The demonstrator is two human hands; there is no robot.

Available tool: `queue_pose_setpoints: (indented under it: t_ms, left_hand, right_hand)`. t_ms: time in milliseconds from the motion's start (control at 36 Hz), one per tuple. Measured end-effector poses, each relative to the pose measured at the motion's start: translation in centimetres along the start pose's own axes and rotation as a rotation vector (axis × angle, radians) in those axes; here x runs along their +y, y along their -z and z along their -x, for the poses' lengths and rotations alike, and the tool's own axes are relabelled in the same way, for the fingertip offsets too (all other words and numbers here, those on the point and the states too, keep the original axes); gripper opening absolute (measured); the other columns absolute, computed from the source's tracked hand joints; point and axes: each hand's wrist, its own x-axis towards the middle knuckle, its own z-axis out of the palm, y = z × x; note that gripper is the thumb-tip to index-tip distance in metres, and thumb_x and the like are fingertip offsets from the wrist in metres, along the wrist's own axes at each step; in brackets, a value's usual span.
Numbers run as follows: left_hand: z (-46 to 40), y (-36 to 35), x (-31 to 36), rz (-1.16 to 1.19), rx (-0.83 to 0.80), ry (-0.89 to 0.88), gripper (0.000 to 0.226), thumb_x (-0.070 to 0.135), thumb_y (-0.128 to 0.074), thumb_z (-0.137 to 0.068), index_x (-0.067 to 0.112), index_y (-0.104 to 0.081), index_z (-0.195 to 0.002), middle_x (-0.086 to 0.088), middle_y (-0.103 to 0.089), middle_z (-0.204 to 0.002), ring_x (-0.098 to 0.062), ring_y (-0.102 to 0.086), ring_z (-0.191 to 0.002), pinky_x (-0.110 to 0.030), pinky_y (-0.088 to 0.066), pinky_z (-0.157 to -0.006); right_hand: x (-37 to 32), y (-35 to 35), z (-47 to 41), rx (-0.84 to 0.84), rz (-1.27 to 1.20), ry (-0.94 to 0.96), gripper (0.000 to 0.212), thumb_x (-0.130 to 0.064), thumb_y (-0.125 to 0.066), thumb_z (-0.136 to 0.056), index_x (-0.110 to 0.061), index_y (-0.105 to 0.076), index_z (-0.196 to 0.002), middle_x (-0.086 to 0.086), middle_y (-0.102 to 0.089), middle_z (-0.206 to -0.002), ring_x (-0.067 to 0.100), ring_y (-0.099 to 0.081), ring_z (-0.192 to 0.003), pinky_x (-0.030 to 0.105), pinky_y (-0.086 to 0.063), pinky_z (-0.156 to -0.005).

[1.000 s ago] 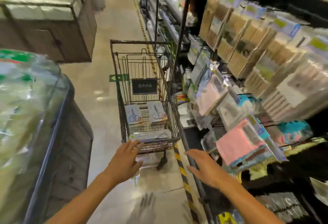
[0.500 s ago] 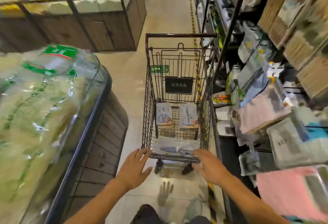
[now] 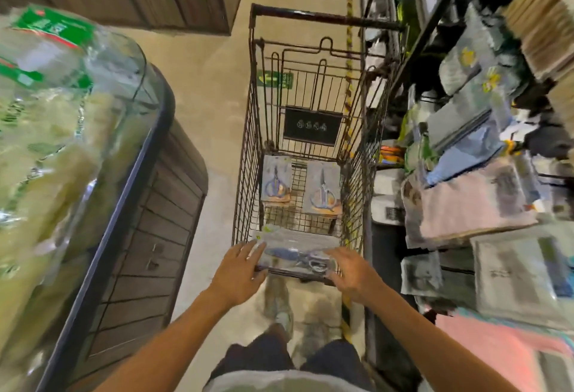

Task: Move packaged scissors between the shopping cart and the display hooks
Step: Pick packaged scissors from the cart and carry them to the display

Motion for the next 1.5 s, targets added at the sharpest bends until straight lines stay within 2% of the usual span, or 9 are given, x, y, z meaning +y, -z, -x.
queue_pose_setpoints:
  t_ms: [139,250,361,556,667,917,1167,1333,1500]
  left_hand:
    - [-3.4,0.4,-2.0,-0.007,-0.042,-0.022,0.075,0.053,-0.029,-0.091,0.007,-0.055,-0.143,-0.018,-0.054,-0.146,-0.043,-0.056,-0.129,-0.053,-0.044,-0.107]
    - [-5.1,-0.4,-2.9,0.019,-0.131,0.016,0.084,0.059,-0.007,-0.088,0.021,-0.011,-0.162,-0.007,-0.008,-0.169,-0.034,-0.01,-0.155,-0.043,-0.008,-0.126]
    - [-7.3,-1.8,-3.5,0.048,-0.132,0.039,0.102,0.076,0.015,-0.077,0.024,-0.006,-0.162,-0.004,-0.004,-0.17,-0.028,-0.003,-0.157,-0.039,0.001,-0.126]
    - [-10.6,-4.4,-4.1,0.144,-0.164,0.082,0.072,0.048,-0.038,-0.104,0.025,-0.002,-0.162,-0.005,-0.003,-0.17,-0.03,-0.002,-0.156,-0.04,-0.002,-0.125]
    - [-12.2,-5.9,-3.9,0.132,-0.2,0.066,0.071,0.048,-0.035,-0.104,0.022,-0.004,-0.162,-0.008,-0.001,-0.17,-0.031,0.001,-0.156,-0.041,0.003,-0.125]
    - [-13.7,-9.0,-5.3,0.178,-0.136,0.021,0.071,0.053,-0.029,-0.097,0.023,-0.02,-0.16,-0.005,-0.024,-0.166,-0.027,-0.013,-0.155,-0.031,-0.001,-0.123]
    - [-12.8,-8.4,-6.0,0.262,-0.153,0.056,0.064,0.041,-0.048,-0.1,0.027,-0.026,-0.158,-0.002,-0.031,-0.162,-0.024,-0.027,-0.15,-0.039,-0.028,-0.122]
    - [-11.6,-4.6,-5.1,0.338,-0.141,0.071,0.068,0.034,-0.053,-0.1,0.03,-0.02,-0.16,-0.002,-0.028,-0.164,-0.023,-0.025,-0.151,-0.04,-0.025,-0.123]
    - [-9.8,0.1,-2.3,0.669,-0.002,0.066,0.057,0.03,-0.056,-0.1,0.036,-0.029,-0.15,0.008,-0.042,-0.15,-0.014,-0.04,-0.141,-0.037,-0.036,-0.118]
  right_hand:
    - [-1.3,0.5,-2.8,-0.014,0.046,-0.022,0.048,-0.021,-0.059,-0.098,-0.016,-0.05,-0.144,0.006,-0.054,-0.145,0.026,-0.05,-0.132,0.032,-0.038,-0.109]
    - [-1.1,-0.7,-5.0,-0.024,0.011,-0.033,0.047,-0.023,-0.062,-0.093,-0.019,-0.055,-0.139,0.005,-0.059,-0.139,0.028,-0.055,-0.129,0.037,-0.042,-0.11]
    - [-1.3,-1.6,-7.9,-0.051,0.014,-0.037,0.048,-0.019,-0.063,-0.094,-0.013,-0.056,-0.141,0.009,-0.059,-0.142,0.029,-0.053,-0.131,0.036,-0.039,-0.111]
    - [0.4,-5.2,-13.5,-0.123,0.121,0.004,0.046,-0.017,-0.058,-0.097,-0.007,-0.054,-0.142,0.013,-0.055,-0.143,0.032,-0.049,-0.133,0.039,-0.036,-0.11]
    - [1.5,-8.5,-16.0,-0.063,0.093,-0.016,0.039,-0.017,-0.065,-0.082,0.002,-0.068,-0.116,0.024,-0.067,-0.112,0.046,-0.065,-0.102,0.05,-0.053,-0.087]
    - [2.1,-12.0,-19.5,-0.018,0.249,-0.068,0.07,-0.015,-0.084,-0.074,-0.025,-0.055,-0.136,0.004,-0.064,-0.123,0.027,-0.06,-0.111,0.039,-0.052,-0.094]
    - [1.7,-9.8,-18.2,-0.105,0.106,0.031,0.063,-0.013,-0.058,-0.096,-0.047,-0.037,-0.145,0.004,-0.065,-0.126,0.028,-0.067,-0.108,0.043,-0.059,-0.086]
    - [2.9,-7.1,-15.8,0.039,-0.023,0.042,0.062,-0.038,-0.075,-0.086,-0.036,-0.051,-0.143,0.002,-0.068,-0.124,0.029,-0.064,-0.111,0.04,-0.056,-0.088]
    - [0.6,-2.0,-12.3,0.167,-0.573,-0.125,0.048,-0.01,-0.052,-0.099,-0.025,-0.051,-0.144,0.0,-0.059,-0.137,0.02,-0.056,-0.126,0.031,-0.042,-0.108]
